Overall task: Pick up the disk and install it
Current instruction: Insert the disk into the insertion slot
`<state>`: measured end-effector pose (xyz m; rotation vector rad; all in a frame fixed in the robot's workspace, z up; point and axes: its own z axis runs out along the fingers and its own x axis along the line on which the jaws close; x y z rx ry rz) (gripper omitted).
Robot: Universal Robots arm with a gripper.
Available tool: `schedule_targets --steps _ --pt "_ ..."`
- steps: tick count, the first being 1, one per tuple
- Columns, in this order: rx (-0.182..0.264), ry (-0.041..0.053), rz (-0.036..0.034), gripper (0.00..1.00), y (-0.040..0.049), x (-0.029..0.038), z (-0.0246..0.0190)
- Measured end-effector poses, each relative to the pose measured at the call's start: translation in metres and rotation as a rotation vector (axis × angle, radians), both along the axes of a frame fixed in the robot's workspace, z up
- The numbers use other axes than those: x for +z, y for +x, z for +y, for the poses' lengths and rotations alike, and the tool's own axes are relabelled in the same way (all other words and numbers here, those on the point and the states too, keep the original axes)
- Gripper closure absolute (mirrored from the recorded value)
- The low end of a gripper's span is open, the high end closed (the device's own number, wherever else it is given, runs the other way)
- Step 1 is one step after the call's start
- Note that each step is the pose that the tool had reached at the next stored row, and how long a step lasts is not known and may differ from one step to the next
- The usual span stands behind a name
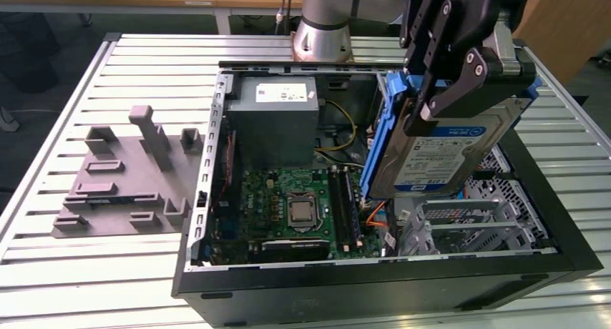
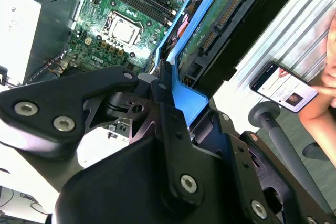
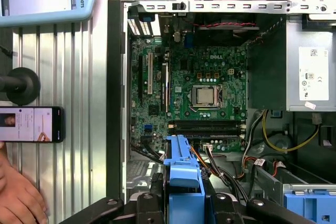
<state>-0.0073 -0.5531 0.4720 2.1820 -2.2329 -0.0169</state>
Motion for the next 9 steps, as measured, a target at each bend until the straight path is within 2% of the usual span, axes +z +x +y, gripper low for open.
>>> schedule_targets --steps 9 --pt "0.000 0.0001 0.0000 0.64 0.0001 -0.0001 -0.0005"
